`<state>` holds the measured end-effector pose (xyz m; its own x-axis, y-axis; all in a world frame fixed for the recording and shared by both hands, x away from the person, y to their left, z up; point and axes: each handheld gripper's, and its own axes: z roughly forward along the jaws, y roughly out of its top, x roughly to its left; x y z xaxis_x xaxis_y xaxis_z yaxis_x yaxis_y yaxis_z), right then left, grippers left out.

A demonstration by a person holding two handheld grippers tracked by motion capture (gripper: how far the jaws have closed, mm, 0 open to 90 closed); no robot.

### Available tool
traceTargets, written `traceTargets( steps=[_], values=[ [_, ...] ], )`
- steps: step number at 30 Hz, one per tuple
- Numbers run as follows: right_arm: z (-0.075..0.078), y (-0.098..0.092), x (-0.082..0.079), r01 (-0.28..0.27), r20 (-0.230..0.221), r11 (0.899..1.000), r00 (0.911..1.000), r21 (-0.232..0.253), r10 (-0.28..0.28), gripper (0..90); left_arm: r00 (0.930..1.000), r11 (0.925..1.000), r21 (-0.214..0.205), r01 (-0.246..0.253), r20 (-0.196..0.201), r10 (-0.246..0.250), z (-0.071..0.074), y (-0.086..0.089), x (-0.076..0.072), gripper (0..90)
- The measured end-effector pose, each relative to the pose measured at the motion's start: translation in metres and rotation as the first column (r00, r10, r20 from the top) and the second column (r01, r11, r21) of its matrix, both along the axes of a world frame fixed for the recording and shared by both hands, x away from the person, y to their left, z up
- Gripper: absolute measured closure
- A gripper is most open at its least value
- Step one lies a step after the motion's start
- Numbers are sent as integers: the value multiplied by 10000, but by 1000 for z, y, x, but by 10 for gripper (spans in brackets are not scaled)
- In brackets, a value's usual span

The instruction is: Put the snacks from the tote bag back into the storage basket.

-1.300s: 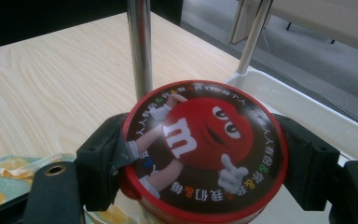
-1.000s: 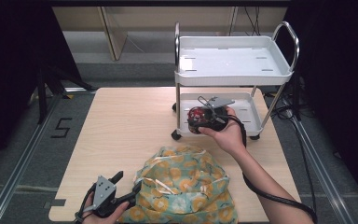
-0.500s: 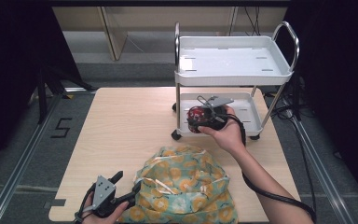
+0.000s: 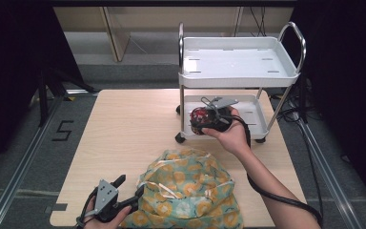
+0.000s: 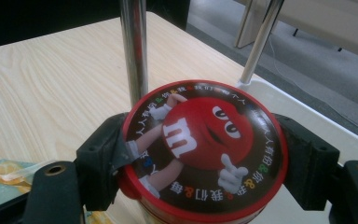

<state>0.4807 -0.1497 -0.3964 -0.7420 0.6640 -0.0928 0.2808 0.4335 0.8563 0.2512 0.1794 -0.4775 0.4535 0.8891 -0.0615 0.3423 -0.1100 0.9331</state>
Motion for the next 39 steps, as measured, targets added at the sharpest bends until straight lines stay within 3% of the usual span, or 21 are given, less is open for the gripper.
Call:
traceTargets(
  steps=[33, 36, 39],
  values=[
    [-3, 4, 9, 156, -99, 9997, 9998, -175, -158, 269, 10000, 10000, -34, 21, 52, -21, 0, 1, 1, 264],
    [-3, 4, 8, 331, -288, 9994, 9990, -127, -334, 269, 10000, 10000, -18, -2, 58, 2, 0, 1, 1, 264],
    [-5, 5, 12, 234, -74, 9995, 9997, -207, -236, 269, 10000, 10000, -28, -12, 49, 12, 0, 1, 1, 264]
  ],
)
